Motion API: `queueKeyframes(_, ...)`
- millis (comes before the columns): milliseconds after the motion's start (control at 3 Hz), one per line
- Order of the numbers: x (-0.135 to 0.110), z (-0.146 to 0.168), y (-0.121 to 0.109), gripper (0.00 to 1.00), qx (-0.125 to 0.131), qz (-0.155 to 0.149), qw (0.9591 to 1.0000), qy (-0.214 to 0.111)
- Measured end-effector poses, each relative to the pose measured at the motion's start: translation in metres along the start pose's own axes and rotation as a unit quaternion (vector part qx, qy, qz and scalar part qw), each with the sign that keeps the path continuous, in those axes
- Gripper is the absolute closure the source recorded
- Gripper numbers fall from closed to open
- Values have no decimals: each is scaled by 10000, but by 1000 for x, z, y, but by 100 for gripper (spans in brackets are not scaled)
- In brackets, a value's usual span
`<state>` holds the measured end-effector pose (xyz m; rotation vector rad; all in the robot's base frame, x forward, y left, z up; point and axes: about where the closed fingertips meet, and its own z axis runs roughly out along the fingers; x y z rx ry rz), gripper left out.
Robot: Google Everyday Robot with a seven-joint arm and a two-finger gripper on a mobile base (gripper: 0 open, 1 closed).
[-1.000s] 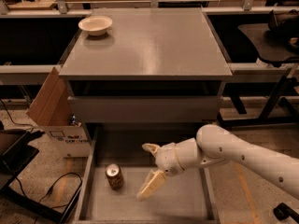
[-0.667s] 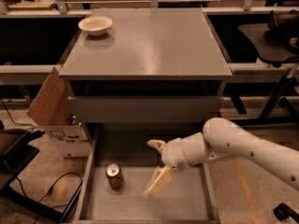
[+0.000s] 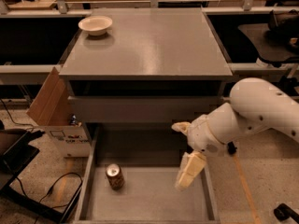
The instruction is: Place orange can into middle drawer
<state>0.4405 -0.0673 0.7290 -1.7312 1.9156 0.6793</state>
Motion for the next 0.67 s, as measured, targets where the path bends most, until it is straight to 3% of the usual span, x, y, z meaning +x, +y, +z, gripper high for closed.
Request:
queueKeyframes(333,-6,-50,-14,0,458,-51,9962,742)
queueKeyframes(667,-18,-88,-31,0,1156,-30,9790,1680)
